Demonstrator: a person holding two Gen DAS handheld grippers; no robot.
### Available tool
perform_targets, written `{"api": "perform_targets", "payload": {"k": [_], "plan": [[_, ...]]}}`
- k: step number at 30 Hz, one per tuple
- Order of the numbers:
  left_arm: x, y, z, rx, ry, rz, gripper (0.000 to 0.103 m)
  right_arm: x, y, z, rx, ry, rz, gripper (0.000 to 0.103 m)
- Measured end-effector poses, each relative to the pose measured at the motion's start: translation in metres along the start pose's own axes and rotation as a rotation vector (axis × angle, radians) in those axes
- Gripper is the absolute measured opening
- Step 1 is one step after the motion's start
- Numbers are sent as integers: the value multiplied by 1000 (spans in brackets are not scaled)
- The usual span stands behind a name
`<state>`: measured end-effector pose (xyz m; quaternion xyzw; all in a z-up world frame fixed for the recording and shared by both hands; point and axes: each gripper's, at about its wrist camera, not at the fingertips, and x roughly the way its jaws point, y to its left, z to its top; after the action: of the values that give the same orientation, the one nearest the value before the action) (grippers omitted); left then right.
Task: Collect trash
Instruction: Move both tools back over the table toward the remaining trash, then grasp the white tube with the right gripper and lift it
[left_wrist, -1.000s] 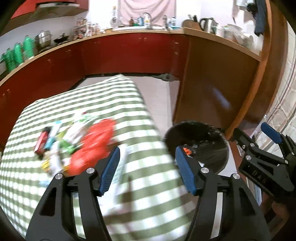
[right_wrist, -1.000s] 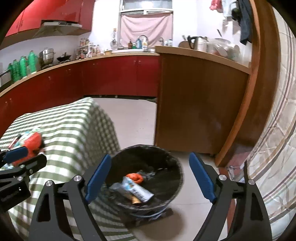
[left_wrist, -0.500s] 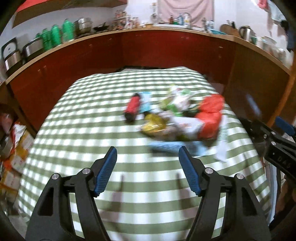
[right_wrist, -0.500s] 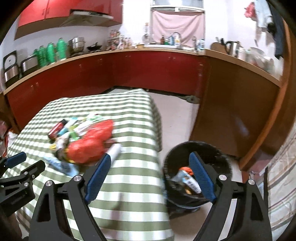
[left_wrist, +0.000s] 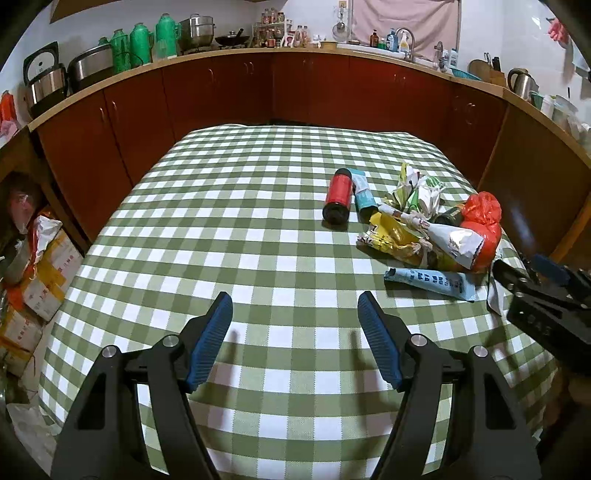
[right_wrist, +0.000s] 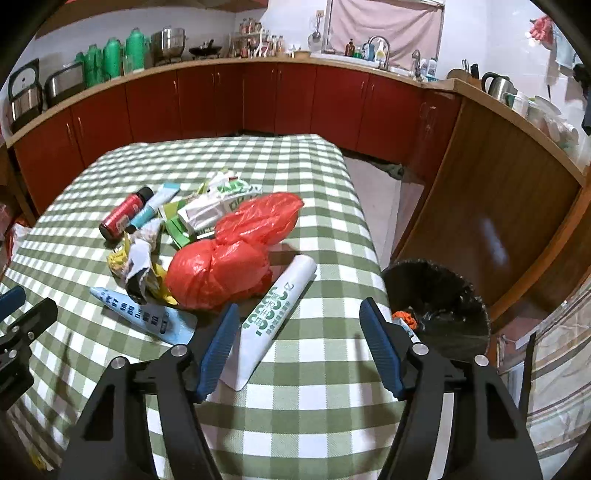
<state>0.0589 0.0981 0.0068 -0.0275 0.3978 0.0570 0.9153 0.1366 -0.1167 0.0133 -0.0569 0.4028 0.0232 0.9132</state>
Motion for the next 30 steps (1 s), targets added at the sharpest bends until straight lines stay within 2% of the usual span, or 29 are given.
{"api": "perform_targets", "payload": {"k": [2, 6, 14, 30], "plan": [[1, -2, -1, 1, 1, -6, 69, 4, 0, 0, 0, 21, 4, 57], [5, -4, -1, -6, 4, -13, 73, 7, -3, -3, 19, 34, 23, 49], [6, -21, 1, 19, 2, -28, 73, 4, -14, -7, 43, 18, 47, 20], [5, -62, 4, 79, -7, -51, 73, -2, -40, -14, 103, -17, 101, 20]]}}
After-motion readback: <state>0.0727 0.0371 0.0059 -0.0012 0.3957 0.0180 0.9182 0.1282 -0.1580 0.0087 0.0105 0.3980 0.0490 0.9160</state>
